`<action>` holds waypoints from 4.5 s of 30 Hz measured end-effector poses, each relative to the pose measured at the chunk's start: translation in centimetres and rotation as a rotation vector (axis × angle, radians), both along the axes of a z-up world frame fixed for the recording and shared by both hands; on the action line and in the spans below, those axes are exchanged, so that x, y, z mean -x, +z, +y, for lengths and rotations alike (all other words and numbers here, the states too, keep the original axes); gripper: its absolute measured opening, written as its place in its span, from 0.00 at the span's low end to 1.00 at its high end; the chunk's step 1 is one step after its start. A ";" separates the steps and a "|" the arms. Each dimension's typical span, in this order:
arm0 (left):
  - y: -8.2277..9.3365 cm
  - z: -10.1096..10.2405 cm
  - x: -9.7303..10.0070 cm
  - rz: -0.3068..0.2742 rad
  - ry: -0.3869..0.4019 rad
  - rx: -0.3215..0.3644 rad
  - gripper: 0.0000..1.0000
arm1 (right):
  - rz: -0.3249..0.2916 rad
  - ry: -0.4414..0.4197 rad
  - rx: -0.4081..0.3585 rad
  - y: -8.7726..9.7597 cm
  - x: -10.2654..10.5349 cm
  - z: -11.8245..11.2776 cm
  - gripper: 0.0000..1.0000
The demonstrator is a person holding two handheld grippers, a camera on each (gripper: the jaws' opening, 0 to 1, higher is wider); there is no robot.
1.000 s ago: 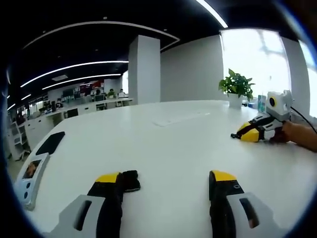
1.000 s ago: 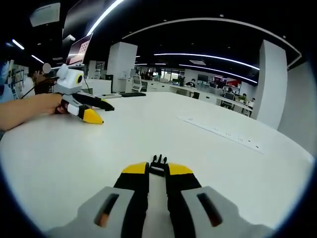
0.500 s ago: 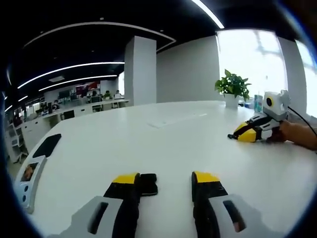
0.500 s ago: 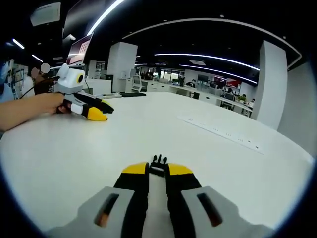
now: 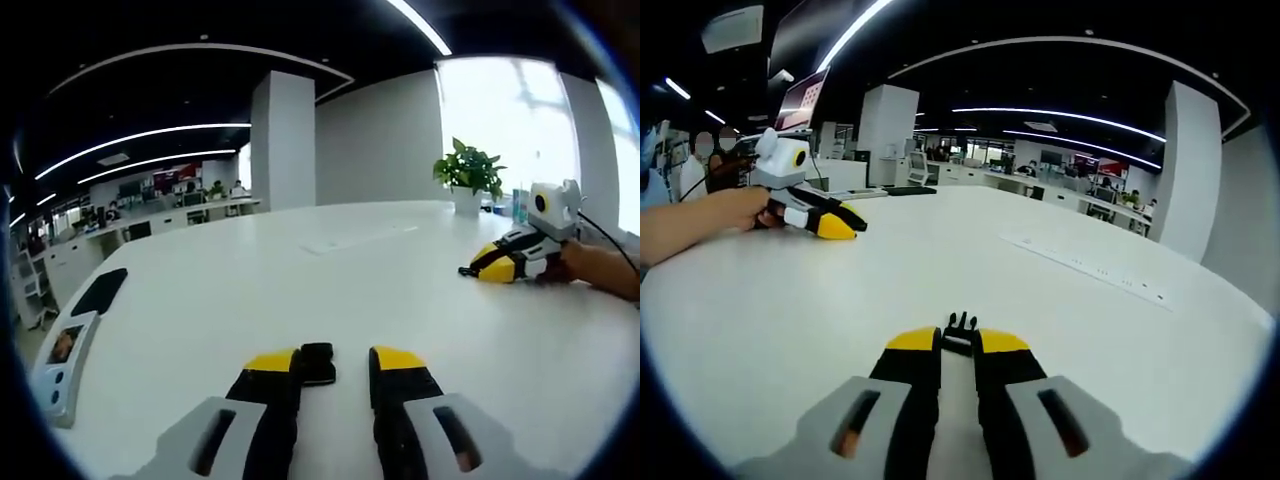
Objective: Snap the two parts of the plastic buckle together until the buckle closes and remains connected.
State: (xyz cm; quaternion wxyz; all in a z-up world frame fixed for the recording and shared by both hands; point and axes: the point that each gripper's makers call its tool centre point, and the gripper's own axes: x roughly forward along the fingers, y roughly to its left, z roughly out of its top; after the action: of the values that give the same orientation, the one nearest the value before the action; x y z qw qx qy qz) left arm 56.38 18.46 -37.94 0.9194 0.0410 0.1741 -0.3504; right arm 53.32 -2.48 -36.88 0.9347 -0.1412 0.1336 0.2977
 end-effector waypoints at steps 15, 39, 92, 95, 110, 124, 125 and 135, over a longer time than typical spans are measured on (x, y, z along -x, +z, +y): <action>-0.2 0.9 0.5 0.009 0.018 -0.003 0.18 | 0.007 0.018 -0.007 -0.1 0.2 0.4 0.13; 0.0 1.6 -0.1 0.014 0.056 0.003 0.12 | 0.008 0.032 -0.007 -0.1 0.5 0.5 0.13; -0.1 -2.2 7.5 0.046 -0.234 0.029 0.12 | 0.026 0.106 -0.015 -0.3 1.8 1.7 0.13; -0.1 -2.4 8.0 0.048 -0.253 0.031 0.12 | 0.027 0.111 -0.017 -0.3 1.9 1.8 0.13; 0.0 -2.7 8.5 0.058 -0.259 0.039 0.12 | 0.008 0.121 0.000 -0.2 2.3 2.1 0.13; -0.1 -3.6 10.2 0.050 -0.335 0.037 0.12 | -0.007 0.143 0.013 -0.2 2.7 2.6 0.13; -0.1 -3.6 10.2 0.049 -0.339 0.036 0.12 | -0.008 0.144 0.014 -0.1 2.7 2.7 0.13; -0.2 -4.3 11.5 0.033 -0.378 0.027 0.12 | -0.017 0.181 0.019 -0.1 3.2 3.2 0.13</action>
State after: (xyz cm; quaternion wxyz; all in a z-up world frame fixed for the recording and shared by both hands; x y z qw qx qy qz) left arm 44.89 14.11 -38.18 0.8346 0.0550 0.1737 -0.5198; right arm 50.07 0.68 -36.95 0.9036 -0.1643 0.1152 0.3784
